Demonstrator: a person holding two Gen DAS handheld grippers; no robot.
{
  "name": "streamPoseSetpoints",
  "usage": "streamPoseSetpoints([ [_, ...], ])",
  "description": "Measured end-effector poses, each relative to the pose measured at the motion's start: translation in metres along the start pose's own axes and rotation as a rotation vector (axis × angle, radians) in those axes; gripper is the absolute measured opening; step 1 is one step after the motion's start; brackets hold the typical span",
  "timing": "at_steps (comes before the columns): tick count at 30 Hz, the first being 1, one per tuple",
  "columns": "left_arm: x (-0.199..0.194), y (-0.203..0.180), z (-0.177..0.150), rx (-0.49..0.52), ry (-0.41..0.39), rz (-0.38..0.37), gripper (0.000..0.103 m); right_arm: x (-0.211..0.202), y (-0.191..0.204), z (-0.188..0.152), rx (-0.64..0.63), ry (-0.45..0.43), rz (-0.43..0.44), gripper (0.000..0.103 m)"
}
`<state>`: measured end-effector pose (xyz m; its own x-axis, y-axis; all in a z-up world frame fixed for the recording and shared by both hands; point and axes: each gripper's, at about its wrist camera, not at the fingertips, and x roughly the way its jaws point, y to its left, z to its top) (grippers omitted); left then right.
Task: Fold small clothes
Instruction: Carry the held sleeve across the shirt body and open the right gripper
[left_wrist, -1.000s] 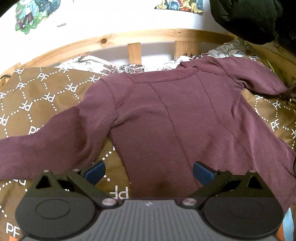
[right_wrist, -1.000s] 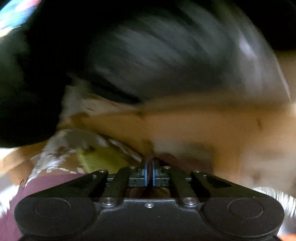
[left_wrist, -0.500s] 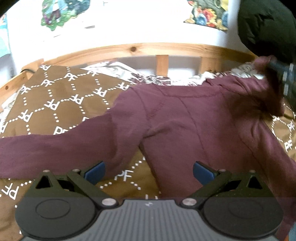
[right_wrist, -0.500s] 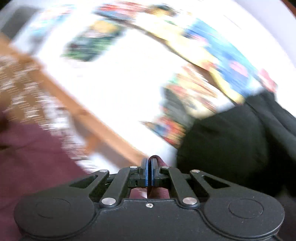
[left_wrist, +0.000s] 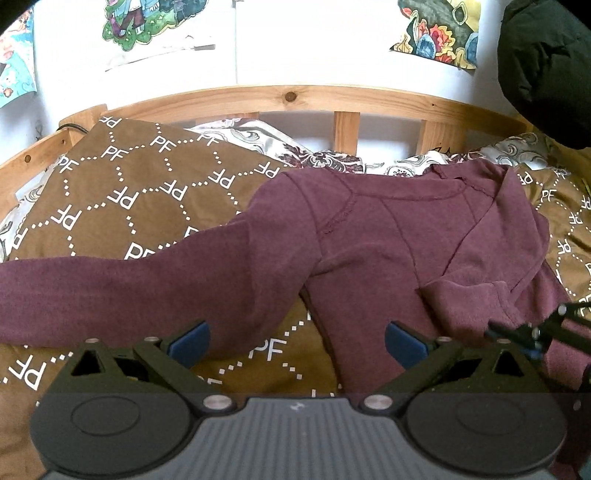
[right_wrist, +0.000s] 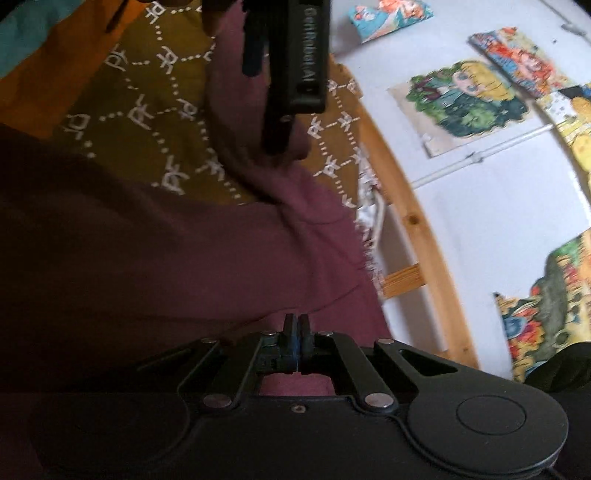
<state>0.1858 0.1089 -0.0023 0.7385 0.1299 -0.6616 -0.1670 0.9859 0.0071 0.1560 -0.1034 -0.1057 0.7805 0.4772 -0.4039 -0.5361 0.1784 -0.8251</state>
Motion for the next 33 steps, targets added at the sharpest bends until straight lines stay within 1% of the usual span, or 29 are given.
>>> streamPoseSetpoints([
  [1, 0.000, 0.000, 0.000, 0.000, -0.001, 0.000, 0.102, -0.002, 0.002, -0.001, 0.001, 0.002, 0.015, 0.004],
  [2, -0.001, 0.000, 0.000, 0.001, -0.002, -0.001, 0.102, -0.004, 0.005, -0.001, 0.001, 0.002, 0.029, 0.014],
  [3, -0.001, 0.000, 0.000, 0.002, -0.003, -0.001, 0.102, -0.006, 0.008, -0.002, 0.015, 0.001, 0.037, 0.019],
  [4, -0.002, 0.000, -0.001, 0.003, -0.004, 0.000, 0.102, -0.007, 0.006, -0.003, 0.055, 0.002, 0.049, 0.026],
  [5, -0.002, 0.000, -0.001, 0.005, -0.003, 0.001, 0.102, -0.009, 0.000, -0.003, 0.141, 0.010, 0.067, 0.035],
  [6, -0.002, 0.000, -0.001, 0.006, -0.001, 0.001, 0.102, -0.009, -0.008, -0.006, 0.231, 0.026, 0.082, 0.041],
  [7, -0.001, 0.000, -0.001, 0.007, 0.003, 0.002, 0.102, -0.005, -0.019, -0.008, 0.325, 0.047, 0.096, 0.051],
  [8, -0.001, -0.001, -0.002, 0.007, 0.007, 0.001, 0.102, -0.003, -0.029, -0.014, 0.430, 0.071, 0.105, 0.053],
  [10, 0.000, -0.002, -0.003, 0.011, 0.015, -0.001, 0.102, 0.004, -0.048, -0.025, 0.624, 0.115, 0.111, 0.053],
  [11, 0.000, -0.002, -0.003, 0.015, 0.017, -0.002, 0.102, 0.009, -0.059, -0.035, 0.749, 0.142, 0.115, 0.053],
  [12, 0.000, -0.003, -0.004, 0.018, 0.020, -0.002, 0.102, 0.012, -0.066, -0.043, 0.845, 0.162, 0.118, 0.053],
  [16, 0.002, -0.005, -0.004, 0.023, 0.027, -0.002, 0.102, 0.028, -0.082, -0.076, 1.161, 0.235, 0.136, 0.052],
  [18, 0.003, -0.005, -0.004, 0.024, 0.028, -0.002, 0.102, 0.038, -0.086, -0.093, 1.302, 0.287, 0.156, 0.049],
  [19, 0.003, -0.005, -0.004, 0.024, 0.029, -0.002, 0.102, 0.044, -0.089, -0.096, 1.342, 0.299, 0.170, 0.037],
  [20, 0.003, -0.006, -0.004, 0.025, 0.029, -0.001, 0.102, 0.046, -0.088, -0.099, 1.380, 0.304, 0.181, 0.020],
  [21, 0.003, -0.006, -0.004, 0.026, 0.028, -0.001, 0.102, 0.046, -0.088, -0.098, 1.379, 0.296, 0.178, 0.017],
  [22, 0.004, -0.006, -0.004, 0.026, 0.027, 0.002, 0.102, 0.043, -0.087, -0.092, 1.350, 0.273, 0.173, 0.011],
  [23, 0.004, -0.006, -0.003, 0.022, 0.023, 0.006, 0.102, 0.037, -0.085, -0.082, 1.287, 0.227, 0.172, 0.005],
  [25, 0.002, -0.004, -0.002, -0.002, 0.003, 0.015, 0.102, 0.026, -0.080, -0.060, 1.157, 0.146, 0.179, 0.004],
  [26, 0.001, -0.002, -0.001, -0.020, -0.011, 0.019, 0.102, 0.019, -0.075, -0.044, 1.062, 0.095, 0.194, 0.004],
  [29, -0.004, 0.005, 0.004, -0.086, -0.054, 0.030, 0.102, 0.004, -0.060, -0.010, 0.868, -0.011, 0.266, 0.004],
  [31, -0.006, 0.010, 0.007, -0.120, -0.071, 0.035, 0.102, -0.004, -0.047, 0.008, 0.775, -0.053, 0.325, 0.005],
  [33, -0.005, 0.014, 0.010, -0.140, -0.072, 0.034, 0.102, -0.008, -0.034, 0.021, 0.718, -0.074, 0.406, 0.012],
])
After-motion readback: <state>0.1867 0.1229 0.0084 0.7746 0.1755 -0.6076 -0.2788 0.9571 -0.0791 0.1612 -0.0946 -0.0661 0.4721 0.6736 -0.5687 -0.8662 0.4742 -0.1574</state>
